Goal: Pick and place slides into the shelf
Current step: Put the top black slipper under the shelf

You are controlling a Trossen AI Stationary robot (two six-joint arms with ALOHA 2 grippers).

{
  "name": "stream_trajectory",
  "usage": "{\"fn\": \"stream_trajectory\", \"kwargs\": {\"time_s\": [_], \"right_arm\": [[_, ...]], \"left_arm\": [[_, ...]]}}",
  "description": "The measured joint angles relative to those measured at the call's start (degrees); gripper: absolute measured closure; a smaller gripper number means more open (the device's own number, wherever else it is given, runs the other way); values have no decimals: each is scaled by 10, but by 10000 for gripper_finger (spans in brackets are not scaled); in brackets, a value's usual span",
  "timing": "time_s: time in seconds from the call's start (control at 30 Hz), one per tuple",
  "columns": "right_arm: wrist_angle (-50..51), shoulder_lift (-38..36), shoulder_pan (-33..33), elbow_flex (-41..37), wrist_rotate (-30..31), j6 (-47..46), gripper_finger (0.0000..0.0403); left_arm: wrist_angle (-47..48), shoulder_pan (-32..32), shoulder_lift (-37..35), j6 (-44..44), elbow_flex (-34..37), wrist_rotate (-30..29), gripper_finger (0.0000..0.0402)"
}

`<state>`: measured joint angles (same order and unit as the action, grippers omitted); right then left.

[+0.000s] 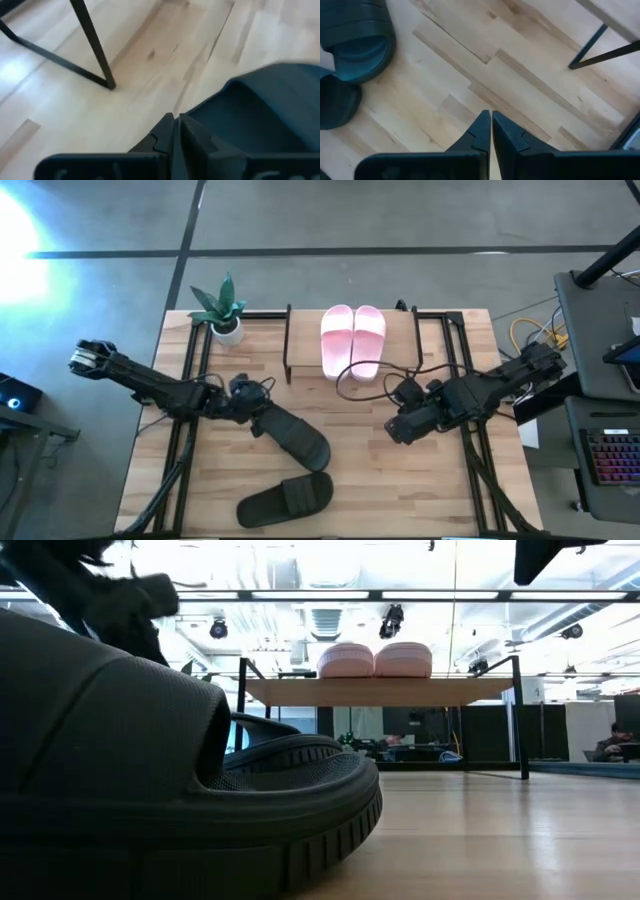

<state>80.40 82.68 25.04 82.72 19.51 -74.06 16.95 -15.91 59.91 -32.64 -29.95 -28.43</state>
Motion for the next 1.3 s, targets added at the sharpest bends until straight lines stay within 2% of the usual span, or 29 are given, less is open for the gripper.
{"fn": "stream_trajectory", "kwargs": {"time_s": [0.13,0.43,0.67,0.9,1.03,1.17,1.3], "right_arm": [[-9,11,13,3,0,-16,394],[-32,10,63,3,35,-106,394],[-31,9,77,3,45,-132,394],[-29,9,77,3,46,-126,394],[-29,9,77,3,31,-119,394],[-29,9,80,3,-15,-115,394],[-31,9,98,3,-30,-139,394]], "left_arm": [[12,34,35,46,2,36,389],[101,56,92,50,3,17,389],[85,51,105,45,-1,101,389],[64,32,85,29,0,255,389],[-2,5,82,29,1,358,389],[-72,-25,84,12,1,374,389],[-101,-45,84,-1,1,373,389]]}}
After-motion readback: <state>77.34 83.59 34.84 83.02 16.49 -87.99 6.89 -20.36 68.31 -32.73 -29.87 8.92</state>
